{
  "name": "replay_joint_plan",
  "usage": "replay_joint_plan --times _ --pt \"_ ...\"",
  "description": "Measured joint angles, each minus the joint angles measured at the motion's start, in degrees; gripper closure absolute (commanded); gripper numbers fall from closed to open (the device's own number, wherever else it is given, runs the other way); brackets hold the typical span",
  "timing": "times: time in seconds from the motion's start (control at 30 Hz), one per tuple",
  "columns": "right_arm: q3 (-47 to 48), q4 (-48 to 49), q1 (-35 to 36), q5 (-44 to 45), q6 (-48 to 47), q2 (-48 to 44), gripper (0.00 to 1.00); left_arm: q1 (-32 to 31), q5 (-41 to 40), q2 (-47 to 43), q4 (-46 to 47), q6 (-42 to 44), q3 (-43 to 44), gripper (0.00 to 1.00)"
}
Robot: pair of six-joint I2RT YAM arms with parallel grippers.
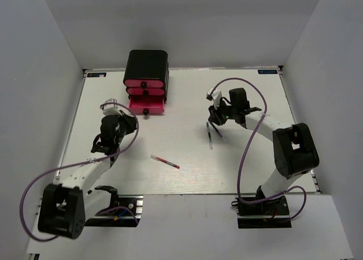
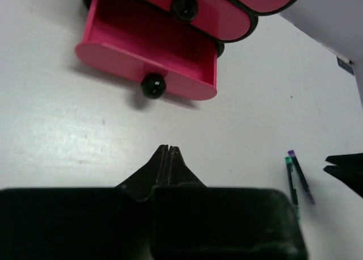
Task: Sort the stationery into containers
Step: Pick up the pen from the center of the board.
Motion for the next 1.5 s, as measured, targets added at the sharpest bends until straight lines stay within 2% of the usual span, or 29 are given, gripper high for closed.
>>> replay_joint_plan --times 0.1,0.17,0.23,0.3,0.33,0.43,0.6,0.73,0.87,1.2,1.5 --pt "0.2 -2.7 -0.3 3.6 0.5 0.0 0.73 0.3 -1.3 -6.8 -9.6 -4.9 0.2 0.95" --pt "0.2 -4.6 -0.3 5.7 0.5 0.0 0.69 0.4 -1.6 -10.3 -16.0 -9.2 0.2 0.82" --pt "0.8 -7.0 -0.3 7.3 0.4 0.4 0.61 0.3 -1.2 -12.7 -21.5 -13.9 0.2 0.75" --pt "2.2 -9.1 -0.3 8.6 0.4 1.9 0.56 -0.2 -0.1 -13.5 -26.7 -18.9 0.7 0.62" --pt "3.0 -10.2 -0.3 9.3 0.3 2.8 0.51 -0.4 0.7 -13.2 -29.3 -21.0 1.4 0.50" --pt "4.3 -11.8 -0.3 10.6 -0.2 4.8 0.46 -0.8 2.5 -10.5 -37.2 -26.0 5.5 0.29" --pt "4.5 -13.6 -0.3 11.1 -0.4 5.4 0.45 -1.2 6.3 -2.8 -44.2 -31.5 13.3 0.26" --pt "5.1 -13.5 -0.3 11.1 -0.2 5.4 0.44 -3.1 10.3 5.4 -47.0 -37.0 15.9 0.26" --pt "5.1 -13.3 -0.3 11.1 0.5 5.4 0.44 -5.6 12.5 14.9 -55.0 -42.1 22.4 0.26" --pt "5.0 -11.2 -0.3 10.6 2.8 4.7 0.42 -12.8 15.0 28.3 -68.7 -46.9 33.9 0.26" --pt "3.0 -9.5 -0.9 9.7 4.3 3.8 0.42 -17.7 15.3 33.6 -73.3 -46.4 34.4 0.39"
